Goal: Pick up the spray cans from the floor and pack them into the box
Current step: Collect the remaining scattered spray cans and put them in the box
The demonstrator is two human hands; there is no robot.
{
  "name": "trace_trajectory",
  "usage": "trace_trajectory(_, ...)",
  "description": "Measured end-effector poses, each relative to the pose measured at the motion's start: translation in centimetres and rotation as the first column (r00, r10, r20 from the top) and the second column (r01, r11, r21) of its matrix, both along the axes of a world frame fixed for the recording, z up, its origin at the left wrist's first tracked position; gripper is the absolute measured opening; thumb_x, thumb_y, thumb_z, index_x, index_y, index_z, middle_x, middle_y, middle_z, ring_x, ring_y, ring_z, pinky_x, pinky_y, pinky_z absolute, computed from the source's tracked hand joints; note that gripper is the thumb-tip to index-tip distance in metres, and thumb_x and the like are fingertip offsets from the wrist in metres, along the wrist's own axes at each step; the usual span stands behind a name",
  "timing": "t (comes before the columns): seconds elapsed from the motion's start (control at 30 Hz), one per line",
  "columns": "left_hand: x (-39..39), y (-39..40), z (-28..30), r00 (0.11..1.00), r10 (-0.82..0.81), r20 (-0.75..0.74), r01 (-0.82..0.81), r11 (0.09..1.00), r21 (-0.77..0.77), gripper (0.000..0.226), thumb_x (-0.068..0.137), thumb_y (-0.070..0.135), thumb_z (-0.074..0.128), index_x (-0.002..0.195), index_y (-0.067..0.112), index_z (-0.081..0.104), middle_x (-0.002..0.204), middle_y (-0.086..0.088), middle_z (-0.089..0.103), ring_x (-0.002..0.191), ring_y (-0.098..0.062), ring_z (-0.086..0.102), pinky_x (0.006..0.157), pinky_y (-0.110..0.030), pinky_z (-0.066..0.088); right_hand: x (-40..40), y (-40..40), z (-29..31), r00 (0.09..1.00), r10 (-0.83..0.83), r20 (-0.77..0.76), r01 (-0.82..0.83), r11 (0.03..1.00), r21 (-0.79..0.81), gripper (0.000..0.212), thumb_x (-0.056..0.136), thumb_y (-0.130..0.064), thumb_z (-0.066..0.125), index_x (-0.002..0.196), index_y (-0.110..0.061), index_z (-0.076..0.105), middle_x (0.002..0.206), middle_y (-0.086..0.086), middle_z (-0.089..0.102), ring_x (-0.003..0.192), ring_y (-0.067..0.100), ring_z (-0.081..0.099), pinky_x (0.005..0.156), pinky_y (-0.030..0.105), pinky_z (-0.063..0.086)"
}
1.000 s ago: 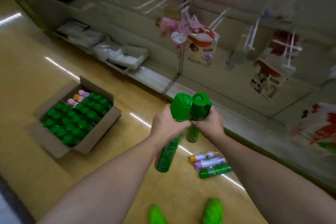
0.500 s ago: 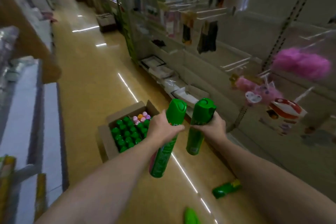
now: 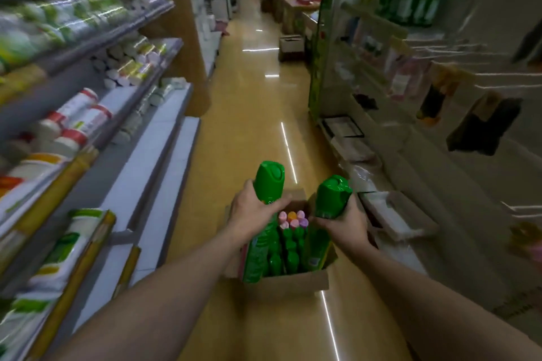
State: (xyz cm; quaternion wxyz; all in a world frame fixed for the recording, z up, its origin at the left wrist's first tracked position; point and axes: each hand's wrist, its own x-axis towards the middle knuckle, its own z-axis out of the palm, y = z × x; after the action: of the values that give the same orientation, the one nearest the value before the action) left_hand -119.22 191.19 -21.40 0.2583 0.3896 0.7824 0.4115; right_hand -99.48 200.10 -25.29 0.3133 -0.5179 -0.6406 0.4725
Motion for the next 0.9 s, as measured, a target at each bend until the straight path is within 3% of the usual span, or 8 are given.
trace_trajectory(0.13,-6.4,3.6,-1.1,0.996,0.051,0.075,-0.051,0.999,0.002,0.097,0.048,0.079,0.075,0.125,0.026,0.051,0.111,0.006,0.064,0.102,-0.016,0.061,0.090,-0.041,0.055,-6.0,3.7,-1.0,0.999,0.037,0.006,-0.037,0.999,-0.033,0.074,0.063,-0.013,0.092,0.122,-0.023,0.048,0.101,-0.012,0.060,0.085,0.000,0.057,0.066,0.018,0.046)
trace_trajectory(0.3,-14.5,8.1,-3.9,0.976,0.069,0.209,-0.078,0.996,0.034,0.081,0.063,0.054,0.086,0.127,0.021,0.049,0.114,0.003,0.062,0.103,-0.019,0.060,0.089,-0.039,0.053,-13.0,7.8,-2.3,1.000,0.004,0.012,-0.003,0.995,-0.103,0.078,0.065,-0.003,0.088,0.126,-0.022,0.044,0.103,-0.011,0.057,0.087,0.004,0.056,0.064,0.018,0.046)
trace_trajectory(0.37,-17.2,9.4,-4.6,0.962,0.071,0.265,-0.081,0.996,0.027,0.077,0.067,0.045,0.087,0.128,0.021,0.048,0.116,0.002,0.061,0.106,-0.020,0.060,0.089,-0.038,0.051,-15.5,9.2,-2.5,0.999,-0.017,0.032,0.020,0.995,-0.102,0.080,0.063,-0.004,0.089,0.128,-0.020,0.045,0.106,-0.009,0.058,0.093,0.010,0.059,0.070,0.024,0.051)
trace_trajectory(0.43,-19.8,10.6,-5.1,0.956,0.063,0.286,-0.068,0.998,0.009,0.076,0.069,0.042,0.088,0.128,0.021,0.046,0.118,0.001,0.061,0.107,-0.021,0.059,0.087,-0.036,0.050,-17.8,10.6,-2.5,0.999,-0.036,0.027,0.039,0.992,-0.116,0.083,0.062,-0.006,0.089,0.130,-0.021,0.046,0.112,-0.005,0.059,0.104,0.018,0.061,0.083,0.039,0.057)
trace_trajectory(0.53,-23.2,12.6,-5.9,0.955,0.051,0.291,-0.042,0.998,-0.037,0.074,0.068,0.041,0.088,0.127,0.021,0.046,0.118,0.000,0.061,0.107,-0.021,0.059,0.086,-0.035,0.049,-20.6,12.7,-2.6,0.997,-0.072,-0.015,0.068,0.984,-0.162,0.082,0.067,-0.005,0.087,0.136,-0.020,0.044,0.115,-0.005,0.058,0.112,0.022,0.058,0.096,0.050,0.053)
trace_trajectory(0.7,-27.3,17.1,-7.2,0.951,0.037,0.306,-0.002,0.994,-0.113,0.077,0.064,0.035,0.091,0.129,0.019,0.053,0.121,0.001,0.062,0.111,-0.021,0.057,0.098,-0.039,0.049,-24.9,17.3,-3.2,0.996,-0.067,-0.055,0.054,0.976,-0.210,0.078,0.071,-0.013,0.086,0.136,-0.020,0.043,0.124,-0.005,0.057,0.119,0.021,0.055,0.102,0.048,0.048)
trace_trajectory(0.8,-29.0,19.8,-8.3,0.950,0.053,0.308,-0.007,0.989,-0.148,0.096,0.049,0.042,0.092,0.134,0.020,0.054,0.124,0.003,0.064,0.115,-0.020,0.058,0.102,-0.039,0.049,-27.1,20.6,-4.2,0.998,-0.030,-0.046,0.020,0.980,-0.197,0.077,0.074,-0.011,0.085,0.137,-0.020,0.042,0.122,-0.004,0.056,0.114,0.018,0.055,0.098,0.043,0.049)
trace_trajectory(0.9,-30.1,22.5,-9.9,0.932,0.065,0.355,0.003,0.982,-0.187,0.088,0.055,0.029,0.095,0.133,0.018,0.056,0.122,0.002,0.065,0.116,-0.020,0.058,0.104,-0.039,0.048,-29.1,24.4,-6.0,0.999,0.029,-0.029,-0.034,0.980,-0.194,0.072,0.075,-0.010,0.084,0.134,-0.019,0.044,0.115,-0.005,0.056,0.110,0.017,0.056,0.090,0.036,0.051)
